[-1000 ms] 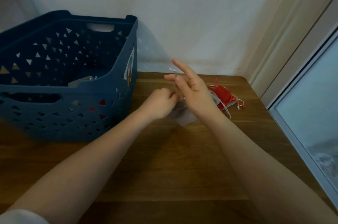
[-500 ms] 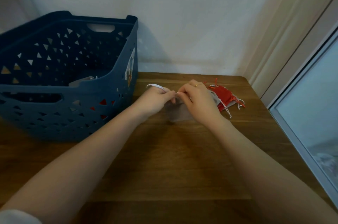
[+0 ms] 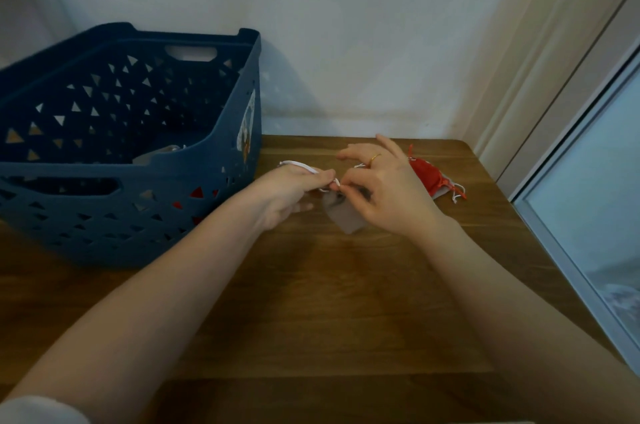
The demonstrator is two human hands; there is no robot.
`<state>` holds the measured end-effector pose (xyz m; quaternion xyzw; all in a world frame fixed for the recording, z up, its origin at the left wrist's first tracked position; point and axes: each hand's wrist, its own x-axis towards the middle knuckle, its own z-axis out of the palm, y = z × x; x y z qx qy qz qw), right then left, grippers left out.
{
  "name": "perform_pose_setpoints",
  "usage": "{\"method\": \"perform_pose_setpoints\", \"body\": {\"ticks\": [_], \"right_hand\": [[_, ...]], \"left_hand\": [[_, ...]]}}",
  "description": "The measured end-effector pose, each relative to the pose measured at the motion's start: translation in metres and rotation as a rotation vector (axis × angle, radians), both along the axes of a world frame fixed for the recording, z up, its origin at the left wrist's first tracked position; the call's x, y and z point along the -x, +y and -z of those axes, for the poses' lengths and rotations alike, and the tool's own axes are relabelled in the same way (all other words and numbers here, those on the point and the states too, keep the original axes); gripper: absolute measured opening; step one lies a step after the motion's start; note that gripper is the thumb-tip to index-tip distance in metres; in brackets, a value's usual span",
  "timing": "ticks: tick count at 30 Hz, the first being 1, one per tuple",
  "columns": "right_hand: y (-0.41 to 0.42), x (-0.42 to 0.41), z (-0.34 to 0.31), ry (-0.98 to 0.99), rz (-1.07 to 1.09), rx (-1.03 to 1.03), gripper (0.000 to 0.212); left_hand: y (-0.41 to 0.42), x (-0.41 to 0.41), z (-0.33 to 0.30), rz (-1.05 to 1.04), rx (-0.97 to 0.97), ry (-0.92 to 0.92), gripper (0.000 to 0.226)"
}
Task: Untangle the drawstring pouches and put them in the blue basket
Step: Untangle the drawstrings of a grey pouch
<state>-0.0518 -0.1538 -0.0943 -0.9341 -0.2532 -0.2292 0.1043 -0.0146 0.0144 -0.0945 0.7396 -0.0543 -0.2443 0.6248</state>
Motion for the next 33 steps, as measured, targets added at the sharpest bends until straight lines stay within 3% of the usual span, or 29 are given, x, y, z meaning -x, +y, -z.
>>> {"method": "perform_pose_setpoints", "body": {"ticks": [5, 7, 10, 14, 16, 19, 24, 28, 33], "right_hand": [[0.002, 0.002, 0.006, -0.035, 0.024, 0.094, 0.03], [0.007, 0.004, 0.008, 0.008, 0.033, 0.042, 0.026], [0.01, 0.002, 0.009, 0.291, -0.003, -0.216, 0.025], [0.009, 0.0, 0.009, 0.602, 0.042, -0.723, 0.032], [0.007, 0.0, 0.005, 0.64, 0.055, -0.88, 0.029], [0.007, 0.0, 0.007, 0.669, 0.043, -0.902, 0.011], [0.006, 0.001, 0.009, 0.72, 0.081, -0.793, 0.008], [0.007, 0.003, 0.005, 0.691, 0.091, -0.7, 0.005], [0.008, 0.009, 0.01, 0.727, 0.046, -0.803, 0.01]], "left_hand": [[-0.002, -0.001, 0.005, -0.082, -0.001, 0.048, 0.015], [-0.004, -0.001, 0.006, -0.096, 0.0, 0.067, 0.029], [-0.006, 0.0, 0.005, -0.099, -0.017, 0.074, 0.035], [-0.004, 0.002, 0.004, -0.075, 0.013, 0.091, 0.012], [-0.002, 0.003, 0.004, -0.046, 0.037, 0.089, 0.007], [0.0, 0.004, 0.003, -0.035, 0.015, 0.042, 0.006], [0.005, 0.006, 0.002, 0.012, -0.047, -0.088, 0.01], [0.005, 0.012, 0.002, 0.063, -0.2, -0.338, 0.01], [0.0, 0.02, -0.003, 0.066, -0.431, -0.633, 0.005]]}}
